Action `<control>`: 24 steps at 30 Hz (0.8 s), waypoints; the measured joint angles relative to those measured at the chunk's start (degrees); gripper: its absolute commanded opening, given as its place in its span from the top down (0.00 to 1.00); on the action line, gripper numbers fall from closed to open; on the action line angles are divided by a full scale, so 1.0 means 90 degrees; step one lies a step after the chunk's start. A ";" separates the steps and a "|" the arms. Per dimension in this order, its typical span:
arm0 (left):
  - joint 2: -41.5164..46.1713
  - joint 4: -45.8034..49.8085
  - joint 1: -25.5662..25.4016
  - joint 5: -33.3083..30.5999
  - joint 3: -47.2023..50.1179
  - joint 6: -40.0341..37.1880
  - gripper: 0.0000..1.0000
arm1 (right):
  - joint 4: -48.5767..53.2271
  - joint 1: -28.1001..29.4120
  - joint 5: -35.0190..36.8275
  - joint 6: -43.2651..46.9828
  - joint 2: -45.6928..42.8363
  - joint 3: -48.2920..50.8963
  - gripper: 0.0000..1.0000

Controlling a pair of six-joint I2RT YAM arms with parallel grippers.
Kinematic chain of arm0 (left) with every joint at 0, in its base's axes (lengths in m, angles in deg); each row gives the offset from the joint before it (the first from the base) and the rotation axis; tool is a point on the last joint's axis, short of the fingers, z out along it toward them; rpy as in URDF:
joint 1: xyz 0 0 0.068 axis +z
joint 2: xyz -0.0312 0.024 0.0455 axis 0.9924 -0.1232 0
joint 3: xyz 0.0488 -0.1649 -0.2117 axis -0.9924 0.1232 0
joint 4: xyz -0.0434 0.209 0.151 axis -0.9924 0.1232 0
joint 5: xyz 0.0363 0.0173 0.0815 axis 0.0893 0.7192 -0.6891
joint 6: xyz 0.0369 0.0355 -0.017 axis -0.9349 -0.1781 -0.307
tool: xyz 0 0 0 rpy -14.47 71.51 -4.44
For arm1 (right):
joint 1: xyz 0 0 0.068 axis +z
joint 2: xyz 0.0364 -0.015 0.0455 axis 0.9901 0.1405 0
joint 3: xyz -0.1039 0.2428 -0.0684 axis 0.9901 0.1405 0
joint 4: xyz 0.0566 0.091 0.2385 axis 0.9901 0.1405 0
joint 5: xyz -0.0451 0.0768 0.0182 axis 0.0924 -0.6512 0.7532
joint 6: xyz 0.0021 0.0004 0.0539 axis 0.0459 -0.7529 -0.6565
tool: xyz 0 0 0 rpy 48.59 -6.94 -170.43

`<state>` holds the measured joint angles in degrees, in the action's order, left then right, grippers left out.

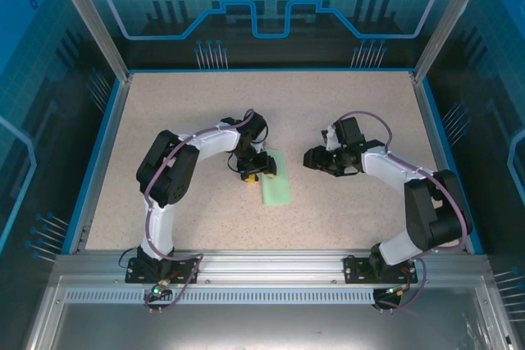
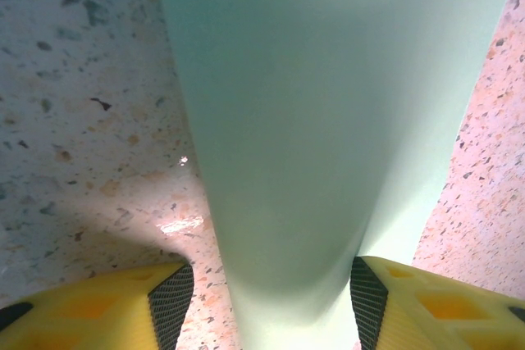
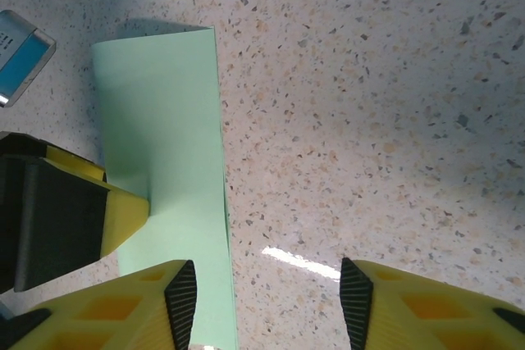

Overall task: Fold a paper plane with a square sheet of paper (fold left side to right side)
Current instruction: First fold in half a square sheet of paper at the center of the table, then hold the square sheet of paper at the center of the table.

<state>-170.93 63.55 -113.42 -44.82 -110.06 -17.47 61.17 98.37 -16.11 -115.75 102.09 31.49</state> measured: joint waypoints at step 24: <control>-0.0012 0.0002 0.0000 -0.0007 0.0000 0.0032 0.40 | -0.0119 0.0396 -0.0376 -0.0022 0.0590 -0.0194 0.64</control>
<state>-171.04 63.57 -113.42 -44.88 -110.06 -17.19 60.10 101.93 -19.50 -115.94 107.40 29.74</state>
